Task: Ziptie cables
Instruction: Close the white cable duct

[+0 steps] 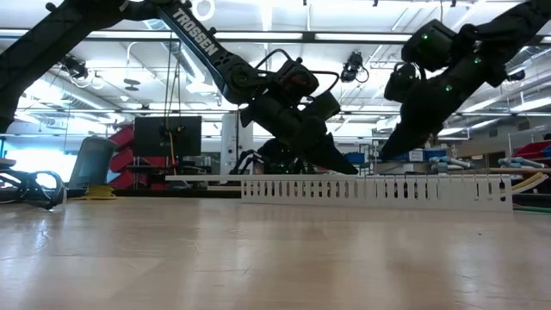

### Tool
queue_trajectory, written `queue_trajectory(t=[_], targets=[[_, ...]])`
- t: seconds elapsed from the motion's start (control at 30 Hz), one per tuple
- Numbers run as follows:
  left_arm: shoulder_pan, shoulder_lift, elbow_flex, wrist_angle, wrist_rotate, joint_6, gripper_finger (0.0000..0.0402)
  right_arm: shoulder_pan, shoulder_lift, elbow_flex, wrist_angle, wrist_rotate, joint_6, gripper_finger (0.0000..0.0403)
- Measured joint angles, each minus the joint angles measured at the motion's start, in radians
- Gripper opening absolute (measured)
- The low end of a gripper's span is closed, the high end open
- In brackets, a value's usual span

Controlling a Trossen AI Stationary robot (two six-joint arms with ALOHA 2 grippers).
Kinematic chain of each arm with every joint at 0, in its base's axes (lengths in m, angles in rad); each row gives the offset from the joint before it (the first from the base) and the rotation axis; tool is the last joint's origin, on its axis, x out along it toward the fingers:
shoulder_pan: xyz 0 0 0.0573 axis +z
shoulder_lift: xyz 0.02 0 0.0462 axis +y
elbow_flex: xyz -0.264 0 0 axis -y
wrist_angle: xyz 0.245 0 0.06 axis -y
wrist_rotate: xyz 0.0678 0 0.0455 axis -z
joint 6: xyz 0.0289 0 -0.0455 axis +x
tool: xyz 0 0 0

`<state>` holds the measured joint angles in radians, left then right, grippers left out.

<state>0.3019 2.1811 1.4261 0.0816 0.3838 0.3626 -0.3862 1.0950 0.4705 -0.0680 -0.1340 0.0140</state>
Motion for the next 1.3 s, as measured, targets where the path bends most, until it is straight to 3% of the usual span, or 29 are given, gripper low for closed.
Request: queue_trajectory(t=[0.1, 0.4, 0.73, 0.97, 1.3], targets=[[0.000, 0.000, 0.000, 0.002, 0.000, 0.000, 0.0000, -0.027, 0.000, 0.000, -0.013, -0.071, 0.025, 0.0220], [0.000, 0.000, 0.000, 0.004, 0.000, 0.000, 0.0000, -0.037, 0.007, 0.000, -0.013, -0.069, 0.010, 0.0259], [0.000, 0.001, 0.000, 0.016, 0.000, 0.000, 0.0000, 0.013, 0.170, -0.001, 0.095, -0.138, 0.035, 0.0266], [0.001, 0.001, 0.000, 0.016, 0.005, 0.000, 0.0000, 0.065, 0.194, 0.001, 0.105, 0.003, -0.011, 0.0243], [-0.002, 0.001, 0.000, 0.015, 0.009, -0.007, 0.0000, 0.111, 0.245, 0.001, 0.120, 0.049, -0.031, 0.0209]])
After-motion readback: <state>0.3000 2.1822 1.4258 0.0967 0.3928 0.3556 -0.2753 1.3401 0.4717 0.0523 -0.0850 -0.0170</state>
